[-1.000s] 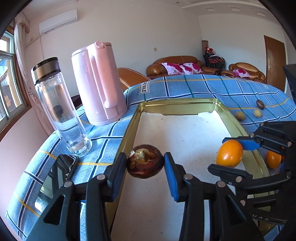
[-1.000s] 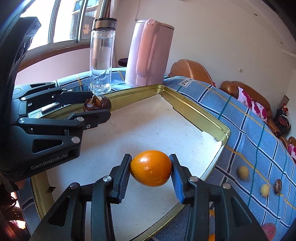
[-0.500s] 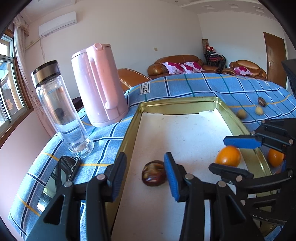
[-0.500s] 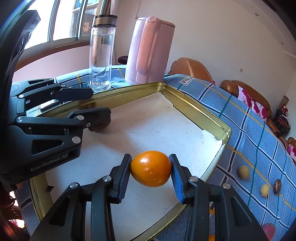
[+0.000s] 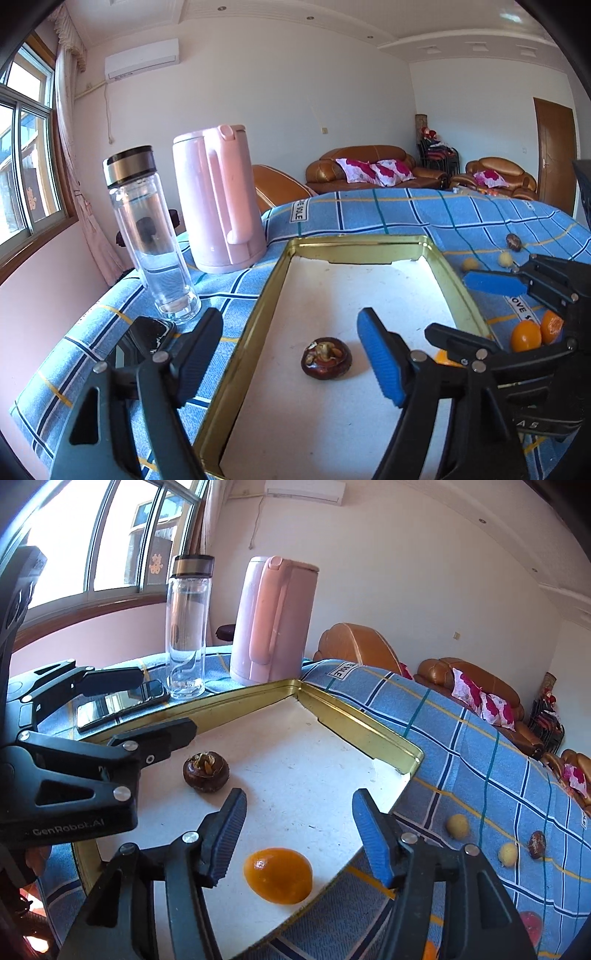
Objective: Organize fruits
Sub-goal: 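Move both open grippers back toward the remaining fruits on the table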
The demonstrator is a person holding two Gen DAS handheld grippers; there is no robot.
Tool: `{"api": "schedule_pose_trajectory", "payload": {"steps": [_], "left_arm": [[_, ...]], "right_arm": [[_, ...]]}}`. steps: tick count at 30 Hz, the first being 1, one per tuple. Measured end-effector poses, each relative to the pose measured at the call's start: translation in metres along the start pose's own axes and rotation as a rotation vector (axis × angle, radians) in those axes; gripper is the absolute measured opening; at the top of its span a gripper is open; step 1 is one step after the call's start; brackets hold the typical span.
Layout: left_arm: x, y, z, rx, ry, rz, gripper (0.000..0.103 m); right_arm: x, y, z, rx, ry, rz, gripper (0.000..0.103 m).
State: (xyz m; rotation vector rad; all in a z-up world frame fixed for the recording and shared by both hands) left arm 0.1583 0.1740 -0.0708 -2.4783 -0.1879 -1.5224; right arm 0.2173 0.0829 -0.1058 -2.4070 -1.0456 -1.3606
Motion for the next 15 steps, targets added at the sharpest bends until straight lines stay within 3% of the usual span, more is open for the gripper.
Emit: {"api": "schedule_pose_trajectory", "payload": {"steps": [5, 8, 12, 15], "left_arm": [[0.008, 0.014, -0.023, -0.035, 0.054, -0.04, 0.08], [0.011, 0.031, -0.035, -0.063, 0.078, -0.027, 0.08], [0.009, 0.061, -0.048, -0.109, 0.095, -0.003, 0.092], [0.008, 0.089, -0.053, -0.152, 0.097, 0.028, 0.092]], "right_arm": [[-0.006, 0.013, -0.029, -0.039, 0.046, 0.025, 0.061], [-0.011, 0.024, -0.053, -0.071, 0.078, 0.032, 0.061], [-0.026, 0.051, -0.09, -0.135, 0.115, 0.063, 0.064], [-0.046, 0.081, -0.115, -0.193, 0.12, 0.129, 0.068]]}}
Point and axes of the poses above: each gripper's, at about its wrist camera, not at the fingertips, and z roughly the way its jaws point, y to its right, x to its top, the point moved 10 cm from there along z, roughly the way its jaws point, and after that the axes turned 1 degree about z, right-handed, at the moved point
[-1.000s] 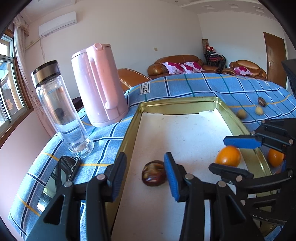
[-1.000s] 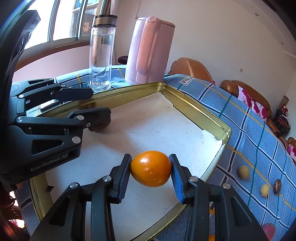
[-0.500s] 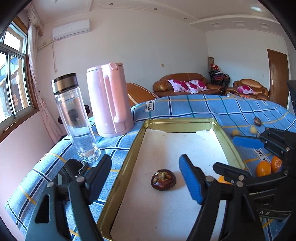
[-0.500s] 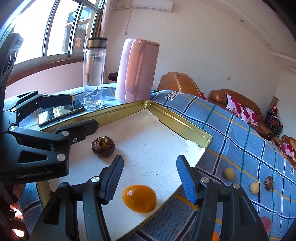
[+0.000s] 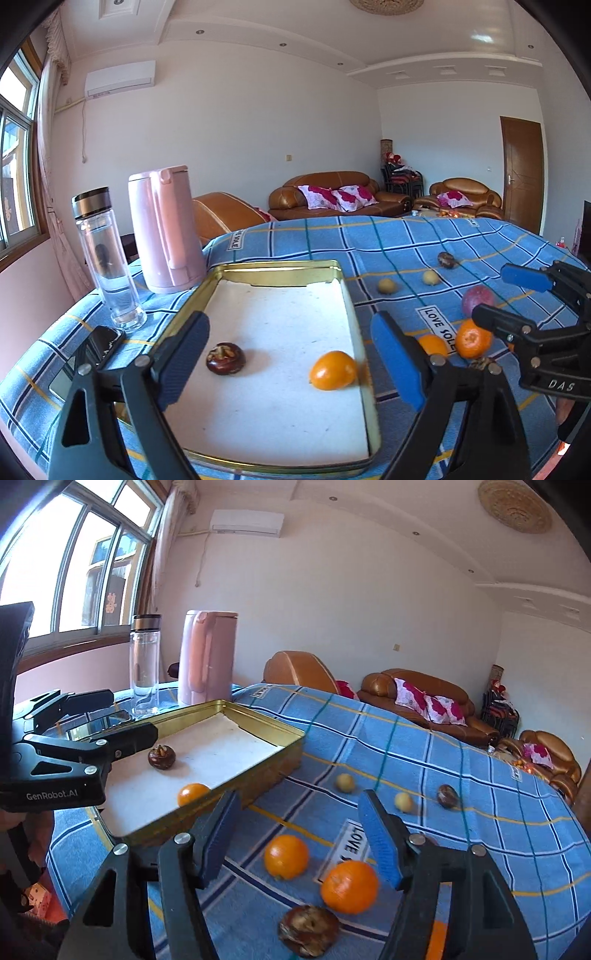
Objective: Organize fruits
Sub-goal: 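Move both open grippers back toward the remaining fruits on the table, then grasp a second mangosteen with the left gripper while the right grasps another orange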
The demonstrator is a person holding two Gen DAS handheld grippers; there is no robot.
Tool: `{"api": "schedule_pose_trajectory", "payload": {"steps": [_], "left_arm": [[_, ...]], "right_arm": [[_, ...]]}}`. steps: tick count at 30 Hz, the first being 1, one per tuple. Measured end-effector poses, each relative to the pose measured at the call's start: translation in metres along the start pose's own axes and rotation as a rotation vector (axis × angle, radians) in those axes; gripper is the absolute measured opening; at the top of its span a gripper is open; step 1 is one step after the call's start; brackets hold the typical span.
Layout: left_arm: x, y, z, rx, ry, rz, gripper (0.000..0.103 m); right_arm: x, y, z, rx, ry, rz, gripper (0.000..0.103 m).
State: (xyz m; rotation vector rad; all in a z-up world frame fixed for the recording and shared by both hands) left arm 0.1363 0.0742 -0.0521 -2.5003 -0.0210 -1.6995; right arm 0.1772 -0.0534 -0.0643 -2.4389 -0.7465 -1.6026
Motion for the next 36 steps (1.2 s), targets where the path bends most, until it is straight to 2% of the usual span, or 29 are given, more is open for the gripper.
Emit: {"api": "schedule_pose_trajectory", "payload": {"steps": [4, 10, 17, 20, 23, 32, 36], "left_arm": [[-0.004, 0.035, 0.003, -0.063, -0.019, 0.022, 0.092], [-0.013, 0.083, 0.003, -0.141, -0.052, 0.067, 0.092], [-0.032, 0.129, 0.013, -0.222, -0.117, 0.122, 0.092], [-0.037, 0.135, 0.017, -0.228, -0.138, 0.142, 0.092], [-0.038, 0.143, 0.017, -0.265, -0.157, 0.164, 0.092], [-0.049, 0.162, 0.027, -0.317, -0.235, 0.226, 0.091], [-0.057, 0.169, 0.033, -0.373, -0.296, 0.231, 0.083]], "right_arm": [[-0.024, 0.043, -0.019, -0.07, -0.025, 0.088, 0.069], [-0.054, 0.08, -0.025, -0.12, -0.078, 0.171, 0.069], [-0.072, 0.092, -0.02, -0.104, -0.124, 0.211, 0.069], [-0.08, 0.092, -0.011, -0.076, -0.189, 0.224, 0.069], [-0.087, 0.094, -0.005, -0.055, -0.235, 0.249, 0.069], [-0.095, 0.096, 0.0, -0.027, -0.285, 0.29, 0.069], [-0.096, 0.094, 0.002, -0.03, -0.3, 0.277, 0.061]]}}
Point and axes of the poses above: each gripper's, at about its wrist camera, not at the fingertips, and z roughly the way its jaws point, y to its right, x to its top, the point moved 10 cm from there along z, roughly the way its jaws point, and after that the axes turned 1 degree about z, right-handed, at the moved point
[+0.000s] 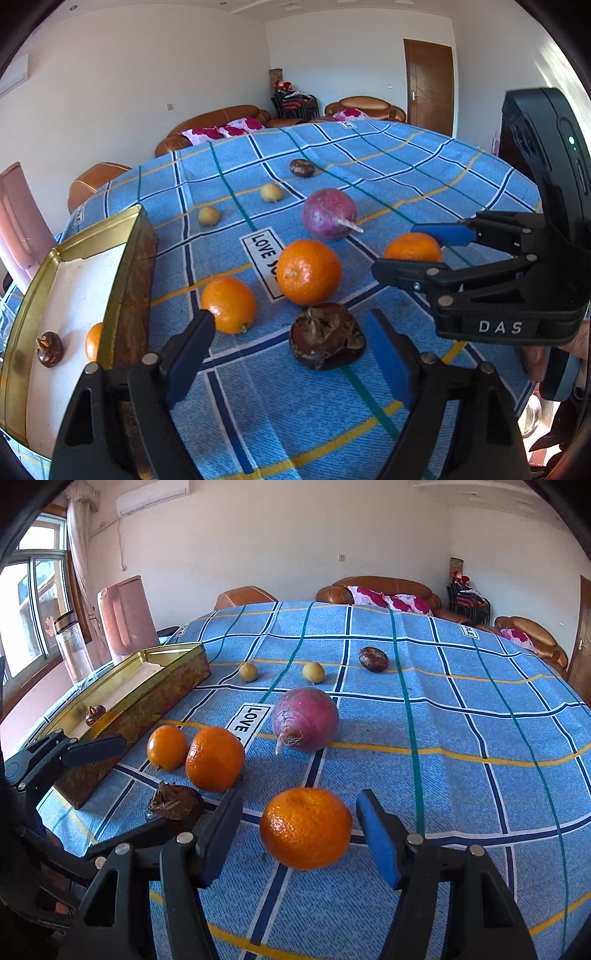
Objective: Organize fruits
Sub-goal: 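Grasp a second mangosteen with the left gripper while the right grasps another orange, then lift the second mangosteen and orange off the table with both grippers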
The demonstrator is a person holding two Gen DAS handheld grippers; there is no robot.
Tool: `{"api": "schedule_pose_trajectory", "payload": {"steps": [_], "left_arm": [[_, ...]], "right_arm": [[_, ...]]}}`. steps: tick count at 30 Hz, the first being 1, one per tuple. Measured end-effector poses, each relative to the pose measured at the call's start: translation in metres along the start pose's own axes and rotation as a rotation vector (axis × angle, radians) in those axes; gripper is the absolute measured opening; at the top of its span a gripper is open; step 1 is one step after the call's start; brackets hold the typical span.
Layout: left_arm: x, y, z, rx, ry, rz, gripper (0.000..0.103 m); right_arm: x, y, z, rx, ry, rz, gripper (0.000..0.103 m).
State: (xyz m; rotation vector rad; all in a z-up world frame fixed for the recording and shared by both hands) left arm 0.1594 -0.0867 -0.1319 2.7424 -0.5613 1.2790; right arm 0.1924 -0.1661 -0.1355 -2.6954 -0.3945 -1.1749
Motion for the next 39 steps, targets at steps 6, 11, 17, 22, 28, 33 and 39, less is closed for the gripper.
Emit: {"api": "schedule_pose_trajectory", "payload": {"steps": [6, 11, 17, 22, 28, 33, 39], "left_arm": [[-0.005, 0.003, 0.011, -0.096, -0.059, -0.032, 0.074], [-0.008, 0.009, 0.013, -0.104, -0.077, -0.007, 0.061], [-0.01, 0.011, 0.014, -0.108, -0.085, 0.004, 0.049], [-0.007, 0.002, 0.009, -0.104, -0.041, -0.041, 0.048], [-0.001, -0.003, -0.001, -0.082, 0.028, -0.047, 0.048], [0.002, -0.006, -0.009, -0.064, 0.078, -0.054, 0.048], [0.006, -0.011, -0.016, -0.042, 0.128, -0.067, 0.048]], "right_arm": [[-0.004, -0.005, 0.007, 0.038, -0.046, -0.016, 0.056], [-0.007, -0.009, 0.011, 0.028, -0.07, -0.05, 0.051], [-0.007, -0.013, 0.01, 0.009, -0.065, -0.086, 0.05], [-0.005, -0.015, 0.005, 0.014, -0.036, -0.088, 0.05], [-0.002, -0.018, -0.001, 0.03, 0.001, -0.098, 0.05], [0.0, -0.019, -0.005, 0.044, 0.027, -0.1, 0.05], [0.002, -0.021, -0.009, 0.057, 0.064, -0.106, 0.05]]}}
Point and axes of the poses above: each gripper's, at about its wrist camera, not at the fingertips, and z roughly the way its jaws point, y to its right, x to its top, the point moved 10 cm from there along z, roughly the way its jaws point, and after that the axes turned 1 degree about z, right-handed, at the moved point
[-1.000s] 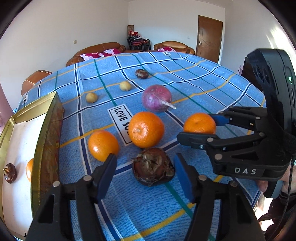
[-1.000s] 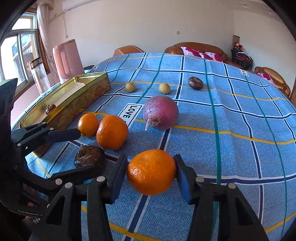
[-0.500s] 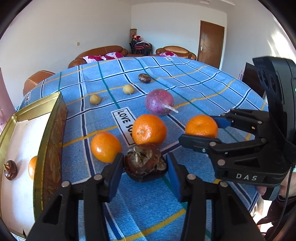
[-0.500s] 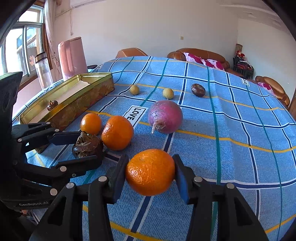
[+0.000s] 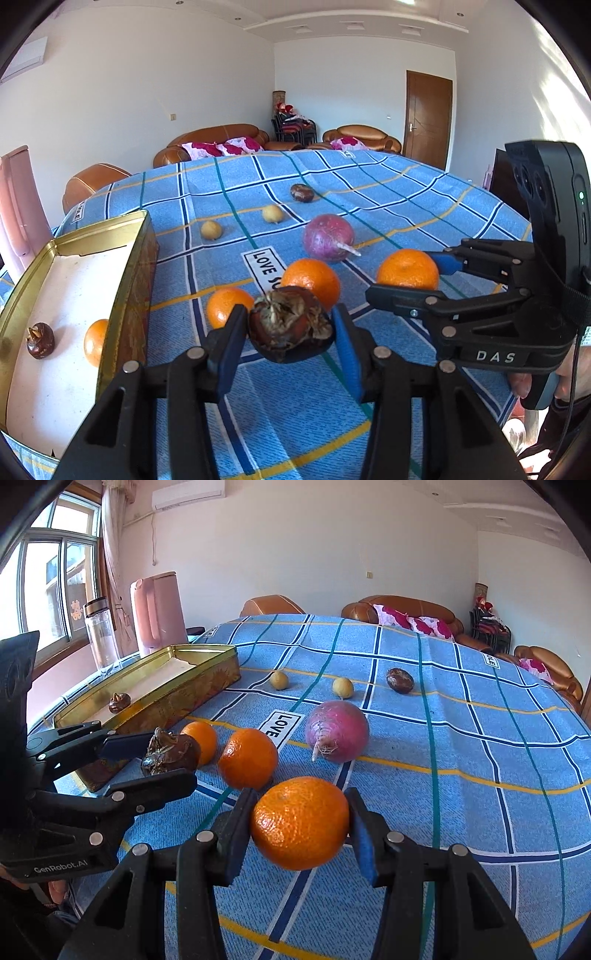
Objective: Organize fruits
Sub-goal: 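Lift the second mangosteen and orange off the table with both grippers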
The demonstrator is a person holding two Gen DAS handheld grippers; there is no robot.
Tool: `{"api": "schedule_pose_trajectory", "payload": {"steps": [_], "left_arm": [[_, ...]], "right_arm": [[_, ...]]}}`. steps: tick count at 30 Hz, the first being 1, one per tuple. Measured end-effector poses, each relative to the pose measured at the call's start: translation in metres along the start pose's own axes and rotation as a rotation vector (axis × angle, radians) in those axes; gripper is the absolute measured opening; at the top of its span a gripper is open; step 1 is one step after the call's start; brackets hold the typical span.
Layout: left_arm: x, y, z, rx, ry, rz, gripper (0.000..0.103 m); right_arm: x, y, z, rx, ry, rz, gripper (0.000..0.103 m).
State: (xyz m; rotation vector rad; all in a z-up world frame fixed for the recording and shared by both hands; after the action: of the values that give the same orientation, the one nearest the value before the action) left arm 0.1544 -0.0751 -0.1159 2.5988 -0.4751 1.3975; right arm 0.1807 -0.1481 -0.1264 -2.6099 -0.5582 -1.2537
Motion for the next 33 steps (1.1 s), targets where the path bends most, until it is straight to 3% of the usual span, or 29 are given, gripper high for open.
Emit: {"api": "schedule_pose_trajectory", "payload": {"steps": [13, 33], "left_arm": [[0.006, 0.0, -0.014, 0.038, 0.089, 0.014, 0.048], [0.01, -0.004, -0.026, 0.068, 0.155, 0.003, 0.048]], "right_arm": [[0.005, -0.004, -0.013, 0.017, 0.08, -0.018, 0.05], [0.007, -0.005, -0.023, 0.017, 0.142, -0.026, 0.05]]}}
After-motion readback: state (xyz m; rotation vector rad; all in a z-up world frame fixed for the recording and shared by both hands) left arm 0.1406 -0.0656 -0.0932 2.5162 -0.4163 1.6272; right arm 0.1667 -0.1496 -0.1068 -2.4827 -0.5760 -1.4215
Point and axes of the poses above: each gripper's, at about its wrist camera, not at the fingertips, and z roughly the way its jaws point, y to its right, x to its top, the point moved 10 cm from there along z, roughly the way its jaws point, and after that the axes turned 1 degree about z, right-handed, at the moved point
